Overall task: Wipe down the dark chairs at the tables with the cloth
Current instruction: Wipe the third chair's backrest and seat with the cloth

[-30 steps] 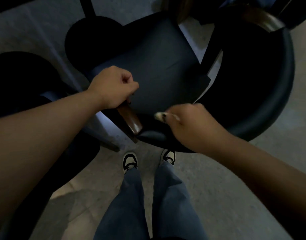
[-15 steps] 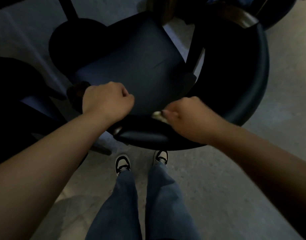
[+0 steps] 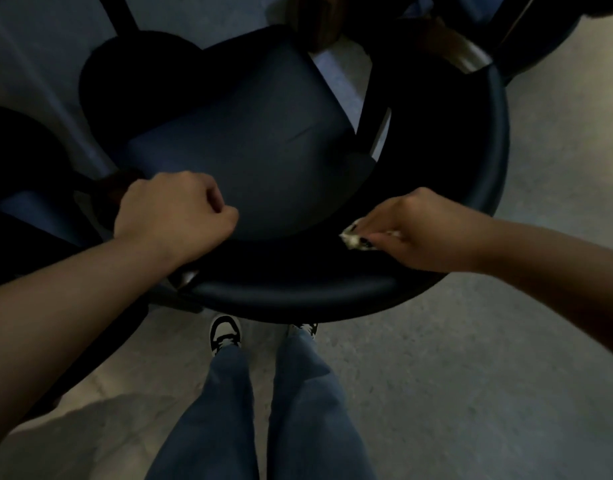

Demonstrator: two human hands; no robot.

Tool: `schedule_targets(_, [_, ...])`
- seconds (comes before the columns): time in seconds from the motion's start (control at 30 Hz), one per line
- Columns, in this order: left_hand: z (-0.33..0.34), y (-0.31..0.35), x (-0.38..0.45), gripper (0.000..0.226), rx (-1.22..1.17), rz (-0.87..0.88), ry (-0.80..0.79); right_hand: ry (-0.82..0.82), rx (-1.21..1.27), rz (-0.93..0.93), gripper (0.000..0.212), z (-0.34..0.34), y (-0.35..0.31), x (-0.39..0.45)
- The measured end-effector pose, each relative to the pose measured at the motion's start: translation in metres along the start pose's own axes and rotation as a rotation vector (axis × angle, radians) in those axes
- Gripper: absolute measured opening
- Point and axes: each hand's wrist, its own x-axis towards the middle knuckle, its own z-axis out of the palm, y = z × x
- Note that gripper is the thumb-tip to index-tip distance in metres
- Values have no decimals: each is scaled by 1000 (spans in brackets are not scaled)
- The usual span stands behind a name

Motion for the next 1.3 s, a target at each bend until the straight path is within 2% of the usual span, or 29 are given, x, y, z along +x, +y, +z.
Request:
schedule_targets(0.2, [0,-1,0,25,29,10,-12,-140,-237,10,24,-39,69,9])
schedule_targets(0.4, [2,-1,0,28,48,-3,-21,-179,-489,11,25,-75,116,43])
schedule_targets(0.57, [2,-4,-1,29,26,-7,-19,-278,-653,108,29,-91,136,81])
schedule_targets(0.73, [2,-2,-1,27,16,-38,4,-307,-747,259,25,-85,146,121])
schedule_targets(0.87, [2,-2,-1,26,18,-48,24,-373,-785,331,24,-66,142,145])
schedule_targets(1.03, [2,-1,-1,27,26,-57,19,-360,-783,385,22,-38,141,159])
schedule_targets(1.3, [1,0,-1,26,35,-85,8,-414,-687,419,39,-34,147,164])
